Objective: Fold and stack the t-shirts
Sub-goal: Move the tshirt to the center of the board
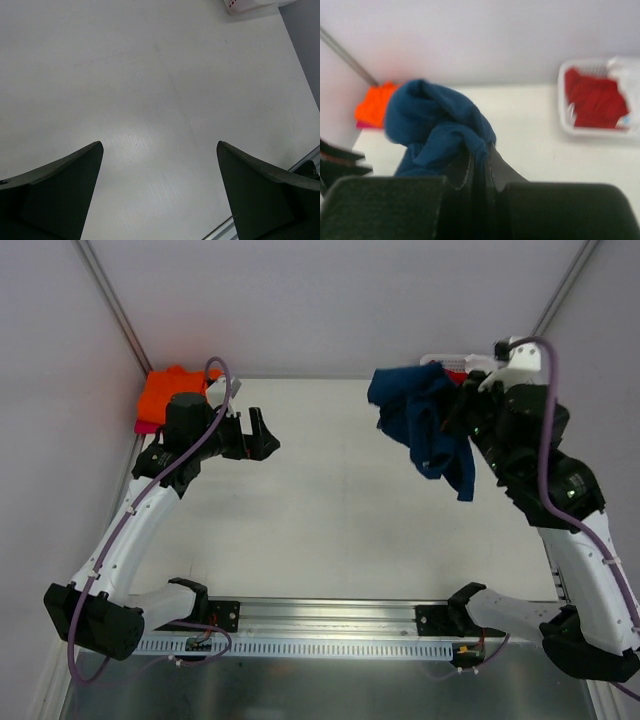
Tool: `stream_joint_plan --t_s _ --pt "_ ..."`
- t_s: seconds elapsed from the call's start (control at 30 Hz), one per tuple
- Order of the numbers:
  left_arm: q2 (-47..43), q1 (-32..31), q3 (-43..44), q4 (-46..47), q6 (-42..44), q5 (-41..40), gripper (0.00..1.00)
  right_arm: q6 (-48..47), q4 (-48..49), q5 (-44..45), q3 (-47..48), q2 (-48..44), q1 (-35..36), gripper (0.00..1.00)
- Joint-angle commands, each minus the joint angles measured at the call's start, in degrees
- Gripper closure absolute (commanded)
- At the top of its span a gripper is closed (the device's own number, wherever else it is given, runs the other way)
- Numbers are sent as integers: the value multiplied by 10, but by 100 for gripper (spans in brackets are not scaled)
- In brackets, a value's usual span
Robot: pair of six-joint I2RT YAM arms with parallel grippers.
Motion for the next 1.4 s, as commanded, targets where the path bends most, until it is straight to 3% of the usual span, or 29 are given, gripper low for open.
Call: stream_joint_plan --t_s 0.0,0.13,0.23,0.3,0.43,0.53,0.57,0.6,0.63,0.77,0.97,1.0,1.1,1.23,1.37 --pt "-14 6 -7 12 -6 -22 1 116 13 -48 -197 -52 22 99" --pt "2 3 -4 21 -26 41 1 150 45 -87 -318 -86 48 100" --pt "37 -8 2 49 -39 161 1 168 62 -105 -346 -67 93 100" --pt "58 -26 10 53 -36 192 1 173 72 -100 -356 -49 136 100" --pt "41 -28 -8 50 -29 137 1 188 90 -74 -342 1 197 99" --pt "30 -31 -12 50 -21 122 1 193 113 -111 -326 48 227 99" --pt "28 -31 -12 49 -20 112 1 195 106 -116 -317 78 232 77" --pt "26 -31 -13 48 -17 105 1 200 69 -112 -295 94 233 42" --pt "26 -30 -12 44 -15 97 1 201 52 -101 -287 110 233 2" --pt "28 -31 -10 32 -10 72 1 204 -19 -23 -299 154 229 0" --pt "31 -46 -2 13 -12 51 1 257 -3 -35 -404 122 232 0" --pt "32 -57 13 -23 -21 -1 1 270 2 -35 -415 109 233 1" --pt "42 -90 37 -85 -55 -16 1 288 -19 -28 -441 93 238 1" --pt "20 -112 30 -156 -71 -109 1 294 3 -60 -429 89 279 1" --pt "-40 -112 -21 -177 -72 -188 1 304 -38 -38 -306 165 358 1"
